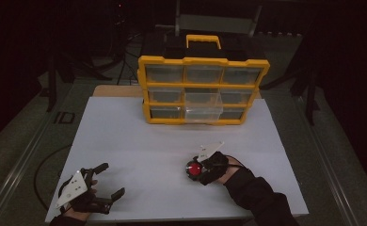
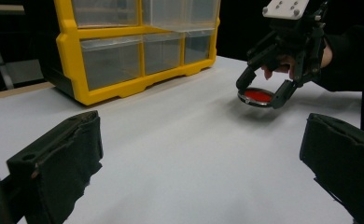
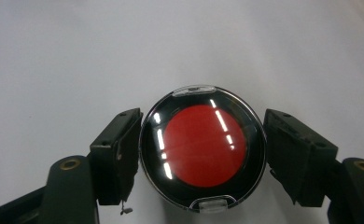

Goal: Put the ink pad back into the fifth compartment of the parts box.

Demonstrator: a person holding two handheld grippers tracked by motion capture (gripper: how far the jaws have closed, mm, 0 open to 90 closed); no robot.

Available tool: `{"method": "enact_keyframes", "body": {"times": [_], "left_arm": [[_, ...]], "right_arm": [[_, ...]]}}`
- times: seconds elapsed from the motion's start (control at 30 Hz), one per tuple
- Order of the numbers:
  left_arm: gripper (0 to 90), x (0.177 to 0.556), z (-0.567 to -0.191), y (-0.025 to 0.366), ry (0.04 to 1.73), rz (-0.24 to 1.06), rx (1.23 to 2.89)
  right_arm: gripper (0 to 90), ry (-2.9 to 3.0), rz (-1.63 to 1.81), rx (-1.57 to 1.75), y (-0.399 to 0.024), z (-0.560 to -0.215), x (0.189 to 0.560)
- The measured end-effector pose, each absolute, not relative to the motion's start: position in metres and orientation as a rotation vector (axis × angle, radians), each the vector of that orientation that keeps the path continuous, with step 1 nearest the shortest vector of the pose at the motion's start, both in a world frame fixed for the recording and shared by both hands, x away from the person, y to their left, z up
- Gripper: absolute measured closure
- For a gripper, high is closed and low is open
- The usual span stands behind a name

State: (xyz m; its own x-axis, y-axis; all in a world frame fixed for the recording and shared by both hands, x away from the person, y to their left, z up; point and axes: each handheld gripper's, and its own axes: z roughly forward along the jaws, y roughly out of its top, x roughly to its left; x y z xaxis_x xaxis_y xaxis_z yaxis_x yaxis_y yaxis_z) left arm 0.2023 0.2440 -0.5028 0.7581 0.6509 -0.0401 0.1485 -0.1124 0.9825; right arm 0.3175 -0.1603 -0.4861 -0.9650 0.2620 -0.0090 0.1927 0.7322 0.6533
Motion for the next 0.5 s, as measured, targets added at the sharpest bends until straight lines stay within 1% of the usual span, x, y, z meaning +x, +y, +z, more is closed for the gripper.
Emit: {"method": "enact_keyframes", "body": {"times": [0.5], "left_arm": [[0.3,0.202,-0.503,0.244,0.646,0.478,1.656]], "right_arm": [[30.1,2.810,1.041,0.326,-0.167,-0.458,0.314]]}}
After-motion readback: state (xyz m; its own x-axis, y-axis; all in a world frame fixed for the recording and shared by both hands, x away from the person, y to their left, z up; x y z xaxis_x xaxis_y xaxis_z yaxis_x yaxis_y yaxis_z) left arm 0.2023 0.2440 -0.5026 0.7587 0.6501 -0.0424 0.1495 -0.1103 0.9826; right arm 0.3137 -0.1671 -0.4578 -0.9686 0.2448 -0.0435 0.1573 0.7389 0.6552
